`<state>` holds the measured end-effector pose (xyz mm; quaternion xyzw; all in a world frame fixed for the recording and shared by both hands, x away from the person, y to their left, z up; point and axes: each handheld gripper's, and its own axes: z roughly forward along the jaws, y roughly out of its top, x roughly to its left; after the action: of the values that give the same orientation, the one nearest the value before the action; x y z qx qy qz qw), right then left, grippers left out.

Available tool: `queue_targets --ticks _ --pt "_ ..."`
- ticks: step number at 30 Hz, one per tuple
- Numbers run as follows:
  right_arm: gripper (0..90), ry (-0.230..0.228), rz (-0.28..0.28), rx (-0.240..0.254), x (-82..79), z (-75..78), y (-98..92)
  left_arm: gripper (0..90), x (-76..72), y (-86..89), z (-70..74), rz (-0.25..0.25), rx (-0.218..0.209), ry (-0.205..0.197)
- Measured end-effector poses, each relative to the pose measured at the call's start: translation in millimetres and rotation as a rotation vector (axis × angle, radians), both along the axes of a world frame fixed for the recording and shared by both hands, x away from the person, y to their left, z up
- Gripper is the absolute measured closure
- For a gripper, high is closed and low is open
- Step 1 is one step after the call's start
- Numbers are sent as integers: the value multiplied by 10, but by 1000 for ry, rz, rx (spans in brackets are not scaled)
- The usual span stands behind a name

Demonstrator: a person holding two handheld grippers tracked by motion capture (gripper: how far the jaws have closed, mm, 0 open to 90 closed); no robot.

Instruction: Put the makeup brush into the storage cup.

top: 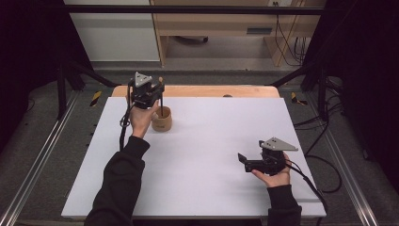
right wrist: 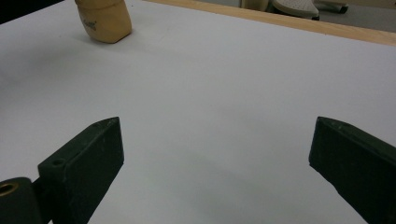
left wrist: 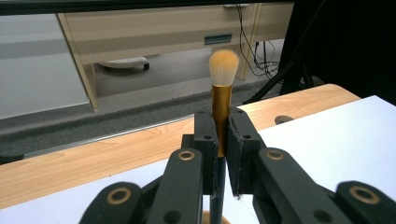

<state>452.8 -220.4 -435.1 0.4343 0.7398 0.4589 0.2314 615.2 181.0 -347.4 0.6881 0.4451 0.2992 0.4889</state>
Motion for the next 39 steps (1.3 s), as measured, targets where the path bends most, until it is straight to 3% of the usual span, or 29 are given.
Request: queue_targets --ticks 14,39 --pt "36 0 0 2 -2 2 0 834 53 -31 -105 7 38 23" --pt "36 -1 2 -2 -2 -4 4 834 46 -11 -414 15 61 87"
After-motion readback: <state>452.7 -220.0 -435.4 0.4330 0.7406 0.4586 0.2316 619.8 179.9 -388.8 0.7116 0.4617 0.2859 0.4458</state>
